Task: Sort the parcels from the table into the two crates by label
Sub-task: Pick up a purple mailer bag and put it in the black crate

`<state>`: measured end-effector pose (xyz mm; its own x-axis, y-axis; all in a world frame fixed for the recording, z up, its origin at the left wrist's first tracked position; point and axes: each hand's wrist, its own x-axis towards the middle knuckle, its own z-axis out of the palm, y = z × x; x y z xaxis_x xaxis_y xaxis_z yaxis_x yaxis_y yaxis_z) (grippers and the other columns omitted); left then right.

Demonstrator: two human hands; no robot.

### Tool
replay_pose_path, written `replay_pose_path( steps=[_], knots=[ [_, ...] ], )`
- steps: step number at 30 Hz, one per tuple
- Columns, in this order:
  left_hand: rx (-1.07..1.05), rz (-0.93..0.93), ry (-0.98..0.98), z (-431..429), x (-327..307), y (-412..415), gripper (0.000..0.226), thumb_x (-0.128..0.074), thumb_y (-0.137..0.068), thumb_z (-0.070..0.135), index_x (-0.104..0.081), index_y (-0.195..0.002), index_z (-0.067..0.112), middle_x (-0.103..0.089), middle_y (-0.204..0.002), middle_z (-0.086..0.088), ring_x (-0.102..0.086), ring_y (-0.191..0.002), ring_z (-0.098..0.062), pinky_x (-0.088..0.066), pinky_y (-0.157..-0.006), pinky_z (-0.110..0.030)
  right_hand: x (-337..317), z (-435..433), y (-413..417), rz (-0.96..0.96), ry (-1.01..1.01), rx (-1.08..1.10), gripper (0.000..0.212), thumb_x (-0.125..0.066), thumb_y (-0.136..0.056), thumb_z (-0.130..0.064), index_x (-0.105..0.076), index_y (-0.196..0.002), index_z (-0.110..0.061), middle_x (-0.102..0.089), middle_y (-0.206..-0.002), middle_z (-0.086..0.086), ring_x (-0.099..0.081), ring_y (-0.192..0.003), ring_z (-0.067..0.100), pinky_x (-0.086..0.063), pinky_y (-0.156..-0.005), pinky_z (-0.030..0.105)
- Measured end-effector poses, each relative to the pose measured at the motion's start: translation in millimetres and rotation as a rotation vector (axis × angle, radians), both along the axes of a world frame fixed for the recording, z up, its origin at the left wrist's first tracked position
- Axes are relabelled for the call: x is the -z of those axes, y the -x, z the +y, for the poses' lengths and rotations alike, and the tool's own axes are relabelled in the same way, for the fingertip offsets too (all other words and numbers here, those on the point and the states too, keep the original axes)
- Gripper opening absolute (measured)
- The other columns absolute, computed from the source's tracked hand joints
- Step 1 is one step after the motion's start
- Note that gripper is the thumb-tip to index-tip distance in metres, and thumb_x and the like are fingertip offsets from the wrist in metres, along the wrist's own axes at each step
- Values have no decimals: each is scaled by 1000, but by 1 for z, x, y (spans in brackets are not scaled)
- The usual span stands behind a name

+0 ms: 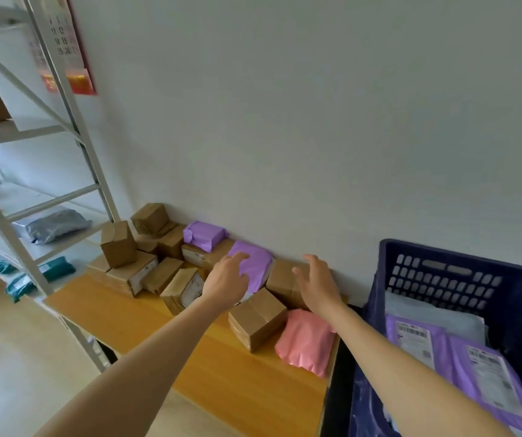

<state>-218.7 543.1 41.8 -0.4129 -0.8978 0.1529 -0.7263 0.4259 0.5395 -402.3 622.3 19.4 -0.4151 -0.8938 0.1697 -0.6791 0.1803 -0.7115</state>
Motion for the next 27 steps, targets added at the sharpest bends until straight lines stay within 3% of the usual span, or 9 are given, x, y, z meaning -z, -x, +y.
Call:
replay_pose_path(
  steps=[6,9,13,15,23,27],
  knots=[
    [-15,7,-69,-31,34,-60,51,-50,-90,11,-46,-139,24,-54,-134,-7,-54,-116,-24,-46,-78,-29,31,-23,-56,-22,-101,-4,47,-41,-102,-35,-33,-143,-15,-41,-145,9,-48,-126,25,-39,-87,27],
    [-18,-2,-98,-43,48,-75,49,-48,-92,13,-45,-140,23,-53,-134,-8,-54,-115,-25,-46,-74,-29,44,-35,-72,-45,-109,4,42,-44,-101,-34,-38,-138,-15,-45,-141,8,-50,-121,24,-42,-87,29],
    [11,-14,-128,-57,63,-83,47,-47,-94,15,-44,-140,24,-54,-132,-7,-56,-112,-26,-51,-82,-35,61,-53,-83,-62,-138,19,46,-45,-100,-34,-37,-141,-14,-44,-141,9,-47,-125,23,-45,-95,34],
    [15,-17,-138,-68,69,-85,48,-47,-93,16,-44,-140,26,-54,-131,-6,-56,-109,-24,-52,-78,-35,68,-67,-85,-64,-150,27,46,-46,-100,-33,-38,-140,-13,-44,-141,10,-47,-126,24,-44,-97,37],
    [-13,-140,-134,-139,86,-78,46,-45,-97,13,-43,-141,25,-46,-138,-8,-52,-117,-27,-50,-78,-32,111,-132,-81,-137,-221,43,47,-47,-99,-28,-37,-142,-11,-42,-143,11,-46,-127,24,-40,-97,33],
    [22,-232,-157,-185,100,-74,48,-46,-97,13,-40,-142,27,-40,-145,-7,-49,-125,-26,-50,-94,-37,127,-175,-72,-199,-233,51,45,-49,-98,-26,-38,-139,-12,-45,-140,12,-51,-120,26,-44,-94,36]
  ],
)
